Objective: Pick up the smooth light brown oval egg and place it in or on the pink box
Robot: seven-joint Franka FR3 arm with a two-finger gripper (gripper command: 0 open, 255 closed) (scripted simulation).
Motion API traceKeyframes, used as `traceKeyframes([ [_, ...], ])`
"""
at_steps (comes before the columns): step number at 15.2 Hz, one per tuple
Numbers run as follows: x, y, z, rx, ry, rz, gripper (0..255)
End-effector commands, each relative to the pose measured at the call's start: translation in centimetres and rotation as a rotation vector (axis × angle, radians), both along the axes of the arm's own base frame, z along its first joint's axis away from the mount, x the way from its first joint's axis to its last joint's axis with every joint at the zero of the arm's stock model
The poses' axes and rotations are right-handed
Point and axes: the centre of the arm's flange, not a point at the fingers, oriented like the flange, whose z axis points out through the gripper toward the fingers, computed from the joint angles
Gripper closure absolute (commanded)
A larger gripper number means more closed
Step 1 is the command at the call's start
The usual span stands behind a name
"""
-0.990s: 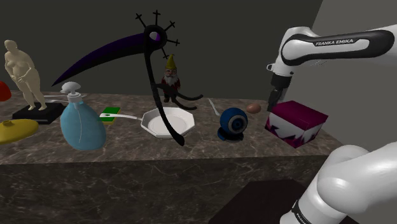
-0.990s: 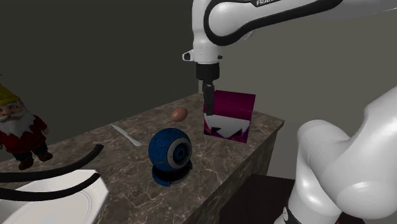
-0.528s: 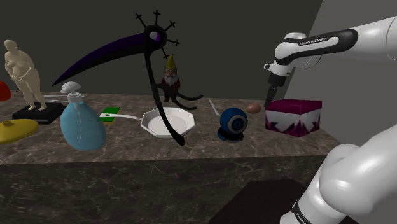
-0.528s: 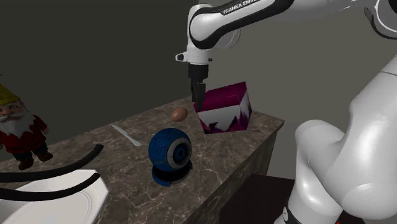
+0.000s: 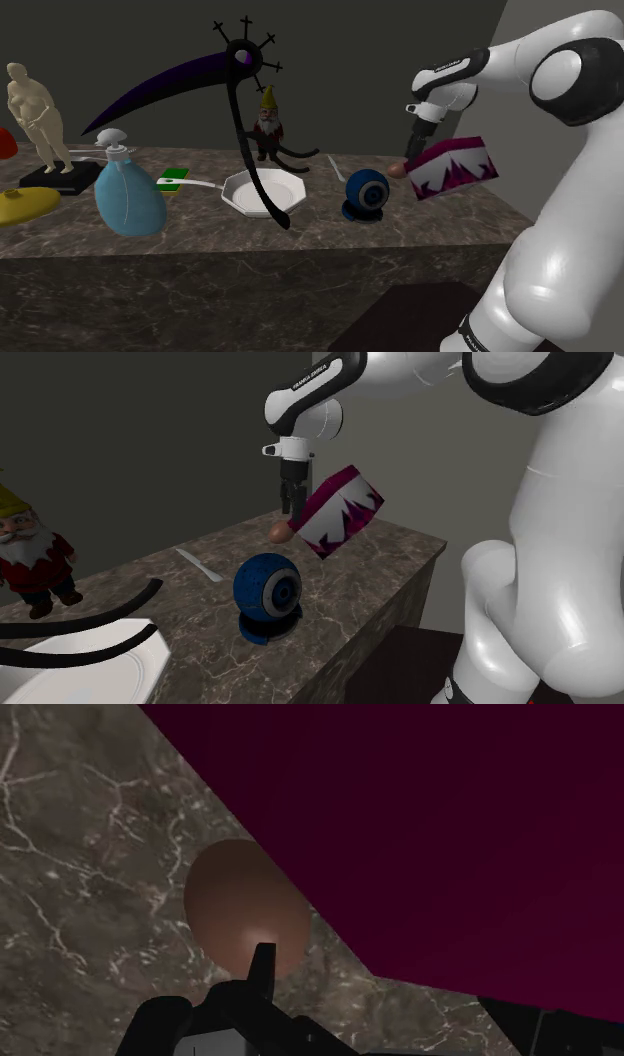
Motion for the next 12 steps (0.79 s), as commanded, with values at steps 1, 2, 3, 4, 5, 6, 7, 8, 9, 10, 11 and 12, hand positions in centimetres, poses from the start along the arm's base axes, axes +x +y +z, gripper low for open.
traceKeyframes([
  [1,1.0,-3.1,-1.8,-0.045,0.047,0.086,0],
  [2,1.9,-4.0,-2.2,-0.039,0.041,0.111,0],
  [3,2.9,-4.8,-2.7,-0.033,0.036,0.136,0],
  [4,3.6,-5.4,-3.0,-0.029,0.032,0.153,0],
  [5,3.6,-5.3,-3.5,-0.029,0.032,0.153,0],
  [6,3.6,-5.3,-4.1,-0.029,0.032,0.153,0],
  [7,3.6,-5.2,-4.6,-0.029,0.032,0.153,0],
  [8,3.6,-5.1,-5.1,-0.029,0.032,0.153,0],
  [9,3.6,-5.0,-5.6,-0.029,0.032,0.153,0],
  [10,3.6,-4.9,-6.1,-0.029,0.032,0.153,0],
  [11,3.6,-4.9,-6.7,-0.029,0.032,0.153,0],
  [12,3.6,-4.8,-7.0,-0.029,0.032,0.153,0],
])
